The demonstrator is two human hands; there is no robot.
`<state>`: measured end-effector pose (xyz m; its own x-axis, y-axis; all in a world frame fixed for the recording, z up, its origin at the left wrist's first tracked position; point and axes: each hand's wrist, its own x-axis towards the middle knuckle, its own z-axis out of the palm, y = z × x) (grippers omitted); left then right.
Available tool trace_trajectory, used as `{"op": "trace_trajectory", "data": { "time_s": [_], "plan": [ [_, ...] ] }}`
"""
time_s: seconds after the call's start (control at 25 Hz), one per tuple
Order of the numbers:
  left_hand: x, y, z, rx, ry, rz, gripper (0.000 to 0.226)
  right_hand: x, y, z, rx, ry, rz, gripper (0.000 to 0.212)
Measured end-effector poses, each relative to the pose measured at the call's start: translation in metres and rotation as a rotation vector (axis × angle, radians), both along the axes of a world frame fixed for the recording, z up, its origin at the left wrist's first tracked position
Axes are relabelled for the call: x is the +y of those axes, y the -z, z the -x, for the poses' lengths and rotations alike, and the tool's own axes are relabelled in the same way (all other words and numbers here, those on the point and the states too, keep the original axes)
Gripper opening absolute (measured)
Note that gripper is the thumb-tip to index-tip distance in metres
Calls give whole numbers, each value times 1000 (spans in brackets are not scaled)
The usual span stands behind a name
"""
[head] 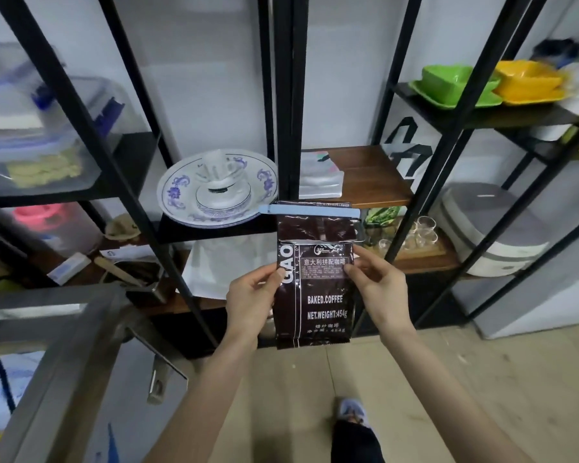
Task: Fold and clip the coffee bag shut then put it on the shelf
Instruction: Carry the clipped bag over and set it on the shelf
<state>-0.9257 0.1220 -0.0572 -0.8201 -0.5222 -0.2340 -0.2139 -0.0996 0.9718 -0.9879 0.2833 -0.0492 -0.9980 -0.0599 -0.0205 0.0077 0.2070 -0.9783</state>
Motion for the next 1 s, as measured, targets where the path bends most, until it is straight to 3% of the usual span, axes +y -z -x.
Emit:
{"op": "trace_trajectory", "data": {
  "time_s": [0.2, 0.48, 0.6, 0.8, 1.0],
  "plan": [
    [27, 3, 59, 2, -12, -23, 26, 26, -1, 62, 26, -7, -38, 30],
    [72, 0, 151, 21, -38, -35, 16, 65, -9, 153, 57, -39, -7, 34],
    [88, -1, 189, 3, -66, -53, 26, 76, -10, 191, 69, -52, -31, 38],
    [99, -2, 248, -44, -104, 1, 27, 79, -7, 243, 165, -82, -193, 26],
    [96, 2, 293, -96, -179, 44, 25, 67, -1, 276, 198, -182, -334, 33]
  ]
}}
